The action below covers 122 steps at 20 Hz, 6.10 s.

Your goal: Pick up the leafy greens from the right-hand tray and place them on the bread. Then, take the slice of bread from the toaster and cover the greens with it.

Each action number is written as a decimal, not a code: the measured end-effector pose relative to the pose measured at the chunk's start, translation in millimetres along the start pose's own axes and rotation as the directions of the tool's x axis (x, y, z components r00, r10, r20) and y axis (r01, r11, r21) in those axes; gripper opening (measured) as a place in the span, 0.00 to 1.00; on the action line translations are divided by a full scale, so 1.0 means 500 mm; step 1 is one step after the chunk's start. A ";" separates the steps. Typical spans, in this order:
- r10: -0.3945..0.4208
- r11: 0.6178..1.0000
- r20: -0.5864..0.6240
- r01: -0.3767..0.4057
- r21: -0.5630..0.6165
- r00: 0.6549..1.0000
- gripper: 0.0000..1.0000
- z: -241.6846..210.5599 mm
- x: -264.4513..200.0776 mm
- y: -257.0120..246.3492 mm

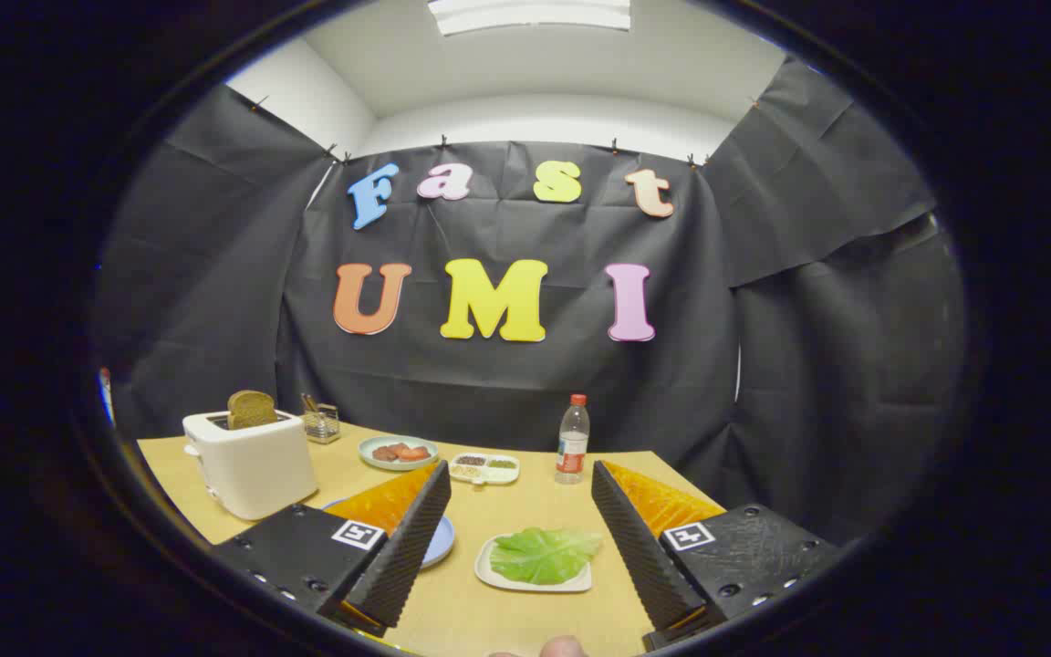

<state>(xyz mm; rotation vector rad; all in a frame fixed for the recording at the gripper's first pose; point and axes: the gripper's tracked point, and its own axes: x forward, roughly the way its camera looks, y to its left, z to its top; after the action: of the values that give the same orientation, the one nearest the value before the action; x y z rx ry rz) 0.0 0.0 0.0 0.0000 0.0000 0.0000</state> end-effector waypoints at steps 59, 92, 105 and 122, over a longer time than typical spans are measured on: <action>-0.034 0.986 -0.558 -0.062 -0.152 0.829 0.96 -0.349 0.322 -0.029; 0.134 0.987 -0.544 -0.063 0.147 0.828 0.00 -0.317 0.314 0.009; 0.210 0.975 -0.426 -0.155 0.161 0.880 0.00 -0.167 0.268 0.170; 0.178 0.979 -0.468 -0.204 -0.005 0.866 0.00 -0.201 0.277 0.361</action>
<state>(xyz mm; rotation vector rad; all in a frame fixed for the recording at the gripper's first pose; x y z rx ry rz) 138.3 180.4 -100.7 -0.0544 0.4843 0.1998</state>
